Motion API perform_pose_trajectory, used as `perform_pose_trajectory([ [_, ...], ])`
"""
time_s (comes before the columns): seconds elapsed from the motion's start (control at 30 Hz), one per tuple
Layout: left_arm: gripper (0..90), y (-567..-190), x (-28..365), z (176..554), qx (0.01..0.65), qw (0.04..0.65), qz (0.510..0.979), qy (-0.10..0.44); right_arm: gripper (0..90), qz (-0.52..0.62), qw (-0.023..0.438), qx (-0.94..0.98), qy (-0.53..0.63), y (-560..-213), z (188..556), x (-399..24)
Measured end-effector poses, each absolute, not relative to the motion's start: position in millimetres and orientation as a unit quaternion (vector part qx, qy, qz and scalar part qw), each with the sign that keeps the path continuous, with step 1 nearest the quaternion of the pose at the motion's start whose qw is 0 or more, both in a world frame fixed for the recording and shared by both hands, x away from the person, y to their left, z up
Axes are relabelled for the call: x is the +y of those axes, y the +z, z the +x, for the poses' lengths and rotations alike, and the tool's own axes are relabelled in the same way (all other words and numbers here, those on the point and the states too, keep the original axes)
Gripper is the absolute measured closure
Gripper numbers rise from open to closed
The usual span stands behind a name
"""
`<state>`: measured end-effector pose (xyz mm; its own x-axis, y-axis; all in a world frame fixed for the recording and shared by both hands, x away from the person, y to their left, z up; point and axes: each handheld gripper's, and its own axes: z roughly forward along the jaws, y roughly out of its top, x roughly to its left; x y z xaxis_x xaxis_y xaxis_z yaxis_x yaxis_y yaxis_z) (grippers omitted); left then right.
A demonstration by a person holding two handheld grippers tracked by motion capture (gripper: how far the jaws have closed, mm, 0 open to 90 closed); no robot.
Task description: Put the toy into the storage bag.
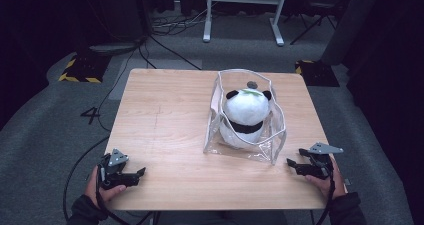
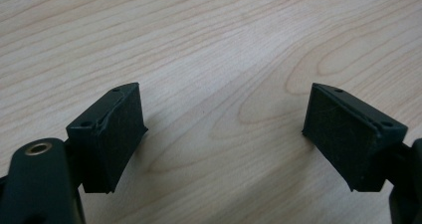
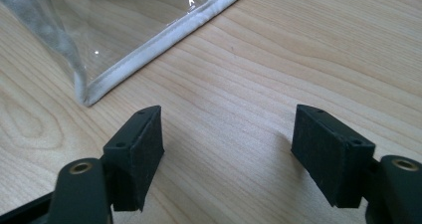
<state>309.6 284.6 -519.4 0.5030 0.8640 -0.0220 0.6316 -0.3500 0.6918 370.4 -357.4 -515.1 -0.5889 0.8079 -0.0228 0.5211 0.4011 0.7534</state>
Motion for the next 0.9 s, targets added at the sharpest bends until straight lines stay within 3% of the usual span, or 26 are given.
perform_pose_trajectory([
  [0.9, 15.3, -519.6, 284.0, 310.7, 0.468, 0.328, 0.801, 0.177, 27.9, 0.406, 0.194, 0.815, 0.365, -515.2, 370.7, -357.5],
])
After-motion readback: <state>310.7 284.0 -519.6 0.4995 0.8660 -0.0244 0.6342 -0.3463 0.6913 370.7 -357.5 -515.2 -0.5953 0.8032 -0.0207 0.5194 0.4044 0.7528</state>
